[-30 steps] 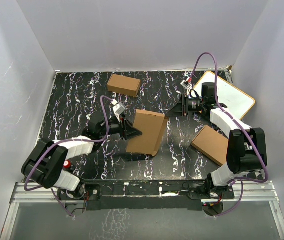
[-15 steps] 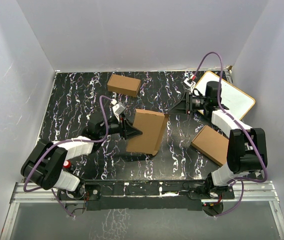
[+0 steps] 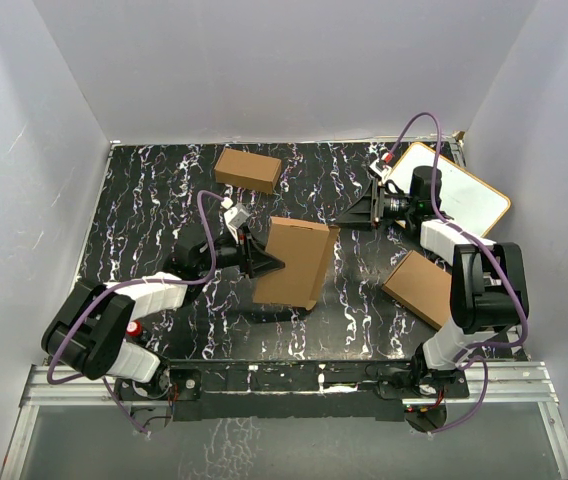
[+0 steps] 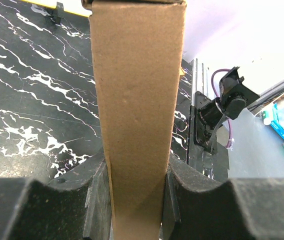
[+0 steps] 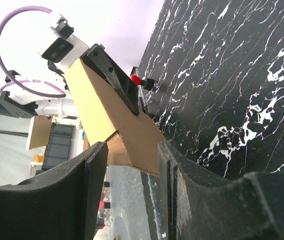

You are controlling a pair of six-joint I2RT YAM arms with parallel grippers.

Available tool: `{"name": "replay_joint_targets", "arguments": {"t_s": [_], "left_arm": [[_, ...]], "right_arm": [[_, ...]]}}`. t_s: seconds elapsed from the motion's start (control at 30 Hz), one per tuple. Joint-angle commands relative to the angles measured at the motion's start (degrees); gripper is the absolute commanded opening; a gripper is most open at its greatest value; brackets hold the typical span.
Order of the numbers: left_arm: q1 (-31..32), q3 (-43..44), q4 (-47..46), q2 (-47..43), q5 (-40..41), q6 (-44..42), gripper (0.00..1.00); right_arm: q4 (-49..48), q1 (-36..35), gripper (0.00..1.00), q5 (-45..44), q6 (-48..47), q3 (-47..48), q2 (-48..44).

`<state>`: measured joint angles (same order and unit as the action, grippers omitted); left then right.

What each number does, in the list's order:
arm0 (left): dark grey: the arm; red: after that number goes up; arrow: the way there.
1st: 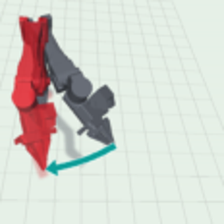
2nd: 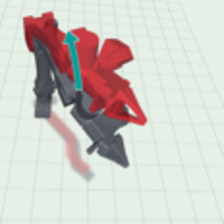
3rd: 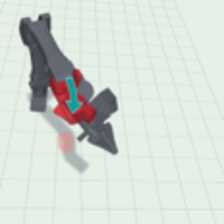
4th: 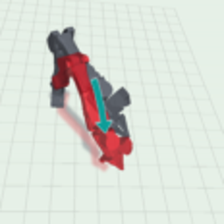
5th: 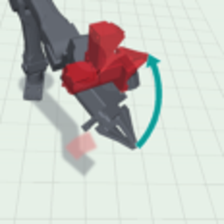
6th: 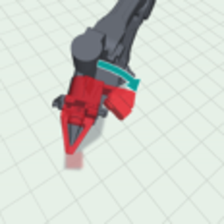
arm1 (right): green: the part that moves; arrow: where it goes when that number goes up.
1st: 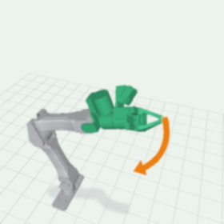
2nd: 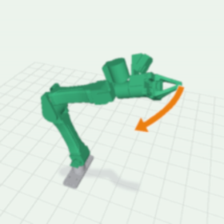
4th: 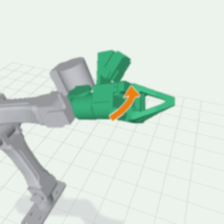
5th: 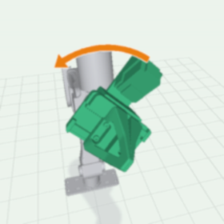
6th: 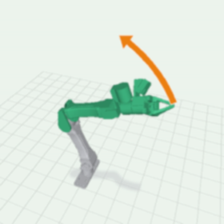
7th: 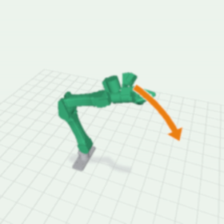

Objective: Fold the paper box

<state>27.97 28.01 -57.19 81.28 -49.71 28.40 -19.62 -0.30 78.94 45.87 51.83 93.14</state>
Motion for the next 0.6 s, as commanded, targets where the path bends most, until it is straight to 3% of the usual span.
{"name": "replay_joint_targets", "arguments": {"t_s": [0.0,0.13,0.57], "left_arm": [[-0.3,0.9,-3.4,-1.7,-1.8,0.3,0.0],[-0.3,1.0,-3.2,-1.6,-1.5,0.2,0.0],[-0.4,2.1,4.2,-2.6,2.9,-3.9,0.0]], "right_arm": [[-3.3,0.1,0.47,-1.6,3.7,-0.2,0.0],[-3.0,0.1,0.42,-1.5,3.0,-0.7,-0.5],[-0.7,-1.0,0.42,-0.1,-1.1,-0.9,-1.6]]}}
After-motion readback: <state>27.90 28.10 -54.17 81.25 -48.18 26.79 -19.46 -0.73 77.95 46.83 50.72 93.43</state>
